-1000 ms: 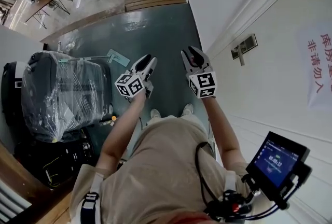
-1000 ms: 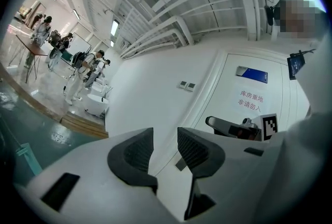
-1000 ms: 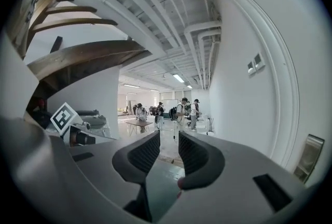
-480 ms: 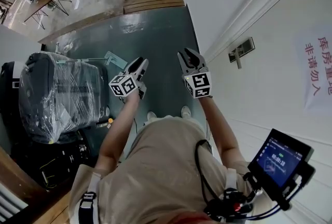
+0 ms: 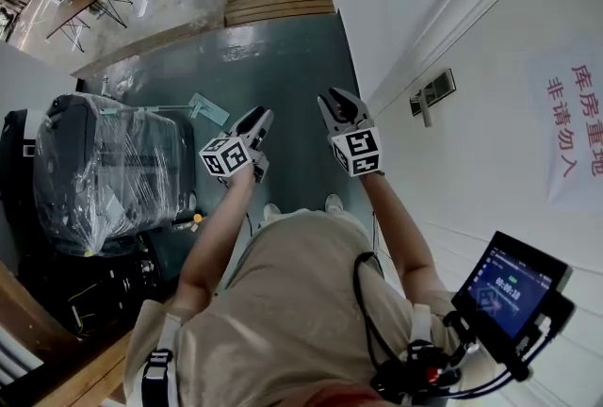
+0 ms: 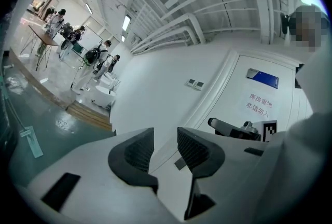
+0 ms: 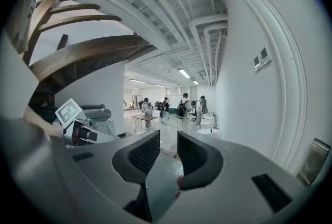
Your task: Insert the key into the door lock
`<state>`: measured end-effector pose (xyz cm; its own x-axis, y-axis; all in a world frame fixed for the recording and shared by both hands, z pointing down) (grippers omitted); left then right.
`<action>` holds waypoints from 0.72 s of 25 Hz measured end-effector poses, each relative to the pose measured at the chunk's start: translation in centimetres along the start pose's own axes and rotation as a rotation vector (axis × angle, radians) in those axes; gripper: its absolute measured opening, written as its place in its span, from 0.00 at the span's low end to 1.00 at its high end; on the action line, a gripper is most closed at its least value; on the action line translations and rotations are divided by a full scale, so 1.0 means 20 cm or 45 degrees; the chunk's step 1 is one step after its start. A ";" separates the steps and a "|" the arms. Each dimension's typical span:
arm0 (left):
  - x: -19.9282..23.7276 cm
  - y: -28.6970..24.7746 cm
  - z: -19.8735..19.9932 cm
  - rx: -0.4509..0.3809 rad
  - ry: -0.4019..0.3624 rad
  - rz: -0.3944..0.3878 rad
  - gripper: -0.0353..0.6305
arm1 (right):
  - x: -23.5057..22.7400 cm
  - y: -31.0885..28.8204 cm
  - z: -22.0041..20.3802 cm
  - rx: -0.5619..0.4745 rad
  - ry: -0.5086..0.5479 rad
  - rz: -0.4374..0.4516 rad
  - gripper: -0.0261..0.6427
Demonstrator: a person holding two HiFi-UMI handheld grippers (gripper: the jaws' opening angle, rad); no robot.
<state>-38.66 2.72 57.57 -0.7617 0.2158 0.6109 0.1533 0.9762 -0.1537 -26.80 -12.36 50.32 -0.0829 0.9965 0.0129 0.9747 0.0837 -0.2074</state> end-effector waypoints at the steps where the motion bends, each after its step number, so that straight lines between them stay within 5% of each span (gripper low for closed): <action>1: 0.00 -0.01 0.00 0.004 0.005 -0.001 0.27 | -0.01 0.00 0.00 -0.003 0.003 -0.003 0.19; 18: -0.07 0.00 -0.14 0.095 -0.012 0.002 0.27 | -0.02 0.09 -0.05 0.007 -0.028 -0.023 0.19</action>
<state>-35.73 2.46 58.89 -0.7674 0.2169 0.6033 0.1075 0.9713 -0.2124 -24.83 -12.60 51.01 -0.1051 0.9944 -0.0050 0.9719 0.1017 -0.2124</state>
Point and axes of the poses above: the fingertips, and each gripper's own axes: y backward along the fingers, x to its left, z out of its top, the point moved 4 cm from there along y, backward along the fingers, and after that the axes turned 1 degree about z, right-handed, at the moved point
